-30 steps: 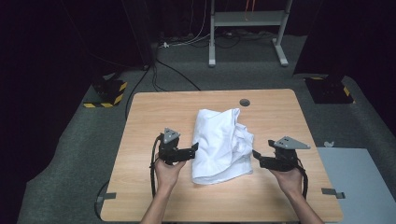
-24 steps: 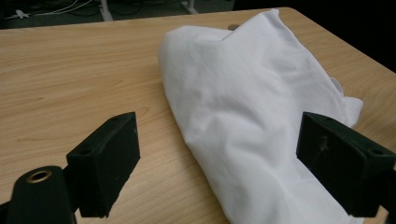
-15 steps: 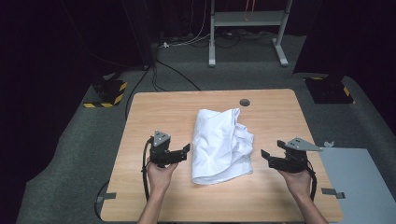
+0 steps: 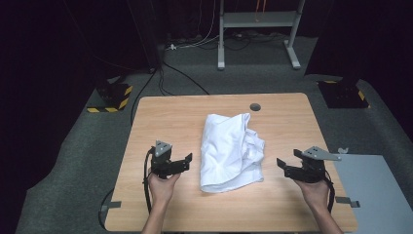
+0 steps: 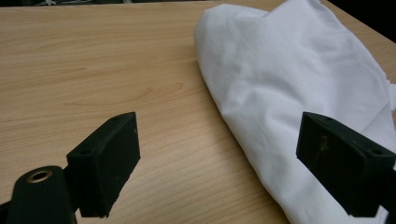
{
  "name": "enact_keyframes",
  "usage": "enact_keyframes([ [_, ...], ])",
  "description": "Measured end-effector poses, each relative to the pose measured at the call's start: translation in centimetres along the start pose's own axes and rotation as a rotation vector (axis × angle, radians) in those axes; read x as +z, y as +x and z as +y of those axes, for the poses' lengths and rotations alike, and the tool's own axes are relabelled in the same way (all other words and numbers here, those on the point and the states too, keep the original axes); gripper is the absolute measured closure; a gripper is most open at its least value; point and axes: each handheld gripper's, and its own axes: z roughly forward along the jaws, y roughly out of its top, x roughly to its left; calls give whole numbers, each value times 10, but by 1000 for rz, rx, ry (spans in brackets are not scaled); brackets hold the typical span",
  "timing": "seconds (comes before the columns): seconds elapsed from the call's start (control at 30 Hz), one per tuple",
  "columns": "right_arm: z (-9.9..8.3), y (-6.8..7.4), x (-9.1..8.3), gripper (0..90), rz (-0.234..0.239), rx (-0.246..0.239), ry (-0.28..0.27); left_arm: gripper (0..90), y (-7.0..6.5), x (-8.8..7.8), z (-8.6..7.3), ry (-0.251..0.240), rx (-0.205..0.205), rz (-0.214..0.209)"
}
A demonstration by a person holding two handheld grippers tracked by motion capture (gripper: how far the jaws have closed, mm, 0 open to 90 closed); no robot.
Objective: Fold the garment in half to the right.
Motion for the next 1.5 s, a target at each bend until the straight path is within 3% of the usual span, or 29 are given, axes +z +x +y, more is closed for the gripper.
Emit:
enact_keyframes([
  [0.4,-11,-5,9,210,-24,7,37,136,2,10,-13,48,13,40],
  [0.6,-19,-7,15,210,-37,8,67,135,5,14,-19,66,0,44],
  [1.5,-37,-13,41,209,-92,-11,174,137,7,41,-31,168,37,134],
])
